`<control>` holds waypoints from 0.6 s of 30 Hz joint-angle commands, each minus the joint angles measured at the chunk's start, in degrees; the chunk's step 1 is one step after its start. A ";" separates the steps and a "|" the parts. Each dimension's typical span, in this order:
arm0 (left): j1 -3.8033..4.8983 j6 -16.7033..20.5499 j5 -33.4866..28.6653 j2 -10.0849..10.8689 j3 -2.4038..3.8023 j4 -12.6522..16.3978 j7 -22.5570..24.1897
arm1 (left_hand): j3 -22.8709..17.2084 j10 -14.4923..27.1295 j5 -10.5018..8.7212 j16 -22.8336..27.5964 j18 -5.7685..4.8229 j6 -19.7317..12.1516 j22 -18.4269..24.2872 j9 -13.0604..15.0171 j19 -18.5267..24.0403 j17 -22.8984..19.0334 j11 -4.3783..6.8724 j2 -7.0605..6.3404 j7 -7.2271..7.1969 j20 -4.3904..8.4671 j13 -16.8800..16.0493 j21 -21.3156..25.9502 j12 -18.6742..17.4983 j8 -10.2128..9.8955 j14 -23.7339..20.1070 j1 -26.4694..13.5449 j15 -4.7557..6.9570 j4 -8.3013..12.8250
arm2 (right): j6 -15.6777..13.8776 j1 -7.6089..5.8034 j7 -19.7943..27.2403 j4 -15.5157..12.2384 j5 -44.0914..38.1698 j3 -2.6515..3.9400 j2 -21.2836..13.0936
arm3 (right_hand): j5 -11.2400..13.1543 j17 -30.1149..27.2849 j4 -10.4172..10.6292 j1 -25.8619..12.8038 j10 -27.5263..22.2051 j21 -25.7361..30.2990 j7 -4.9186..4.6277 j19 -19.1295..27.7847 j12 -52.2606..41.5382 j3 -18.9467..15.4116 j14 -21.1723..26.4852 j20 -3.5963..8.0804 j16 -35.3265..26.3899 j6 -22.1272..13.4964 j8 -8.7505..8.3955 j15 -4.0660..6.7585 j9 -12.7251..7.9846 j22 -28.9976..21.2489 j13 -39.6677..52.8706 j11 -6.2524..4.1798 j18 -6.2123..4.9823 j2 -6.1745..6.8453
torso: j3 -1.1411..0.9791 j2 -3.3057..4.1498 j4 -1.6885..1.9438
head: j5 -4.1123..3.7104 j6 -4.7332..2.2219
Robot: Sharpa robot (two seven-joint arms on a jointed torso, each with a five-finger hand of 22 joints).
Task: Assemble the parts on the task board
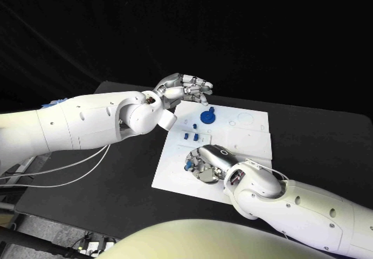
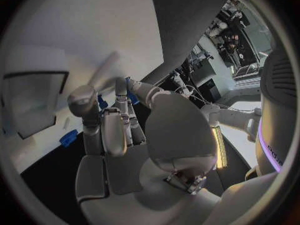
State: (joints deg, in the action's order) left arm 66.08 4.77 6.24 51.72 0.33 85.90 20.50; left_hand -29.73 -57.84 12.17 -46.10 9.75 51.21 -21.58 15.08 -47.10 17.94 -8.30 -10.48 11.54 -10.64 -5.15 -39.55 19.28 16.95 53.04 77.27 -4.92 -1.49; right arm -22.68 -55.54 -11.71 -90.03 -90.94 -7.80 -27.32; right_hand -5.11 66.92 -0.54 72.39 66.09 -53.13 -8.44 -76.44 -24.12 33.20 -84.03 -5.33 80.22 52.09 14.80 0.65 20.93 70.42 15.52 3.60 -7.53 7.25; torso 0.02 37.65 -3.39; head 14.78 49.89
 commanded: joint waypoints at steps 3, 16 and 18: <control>0.03 -1.01 0.15 0.02 0.02 0.18 0.12 | -0.06 0.42 0.29 -0.37 0.56 -0.42 0.08 0.08 -0.14 0.07 0.09 0.55 0.04 -0.23 -0.06 0.36 0.23 -0.25 -0.37 -0.29 -0.05 0.08 | 0.65 0.14 -2.58 -0.17 -1.93 -0.12 -0.22 | -0.27 0.25 -0.16 0.00 -1.59 0.43 0.22 -0.03 -3.35 -0.36 -1.61 0.45 0.08 -1.28 -1.31 0.38 -0.57 0.27 3.50 -0.27 0.23 0.88 | -0.01 0.02 0.03 | -0.09 -0.05; 0.03 -1.28 0.18 0.04 0.02 0.11 -0.17 | -0.07 0.47 0.27 -0.37 0.56 -0.45 0.10 0.08 -0.14 0.08 0.07 0.59 0.06 -0.24 -0.06 0.39 0.23 -0.26 -0.39 -0.34 -0.07 0.04 | -2.89 0.16 -0.37 -1.15 -1.25 -0.12 -0.87 | -0.21 1.03 0.49 -1.46 -3.96 1.17 1.83 -0.19 -7.63 -2.31 -1.76 1.45 0.41 -18.09 -9.12 1.68 -5.25 0.53 8.47 -1.90 0.16 3.34 | 0.02 0.00 -0.01 | -0.43 -0.12; 0.03 -1.35 0.20 0.00 0.02 0.08 -0.21 | -0.07 0.48 0.26 -0.38 0.56 -0.46 0.10 0.08 -0.15 0.08 0.07 0.61 0.07 -0.24 -0.06 0.39 0.23 -0.26 -0.39 -0.34 -0.07 0.03 | -3.97 0.16 0.17 -1.48 -0.89 -0.11 -1.32 | -0.04 0.99 0.58 -1.54 -4.02 1.11 1.86 -0.24 -7.83 -2.55 -1.75 1.52 0.39 -18.67 -9.30 1.74 -5.44 0.60 8.68 -1.95 0.19 3.45 | 0.00 -0.03 0.00 | -0.52 -0.20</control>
State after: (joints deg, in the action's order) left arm 66.08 4.58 6.25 51.80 0.33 85.89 20.19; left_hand -29.73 -57.85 12.17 -46.10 9.75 51.21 -21.53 15.07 -47.10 17.93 -8.30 -10.25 11.54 -10.64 -5.14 -39.55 19.28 16.95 53.04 77.04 -4.93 -1.49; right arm -24.20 -55.44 -12.76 -91.30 -91.90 -7.91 -28.45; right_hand -5.31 67.90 0.09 70.74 62.33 -52.22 -6.68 -76.63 -31.74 30.83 -84.03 -4.09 80.44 33.77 5.65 2.08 15.61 70.97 24.16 1.65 -7.54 10.13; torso 0.02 37.65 -3.37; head 14.38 49.78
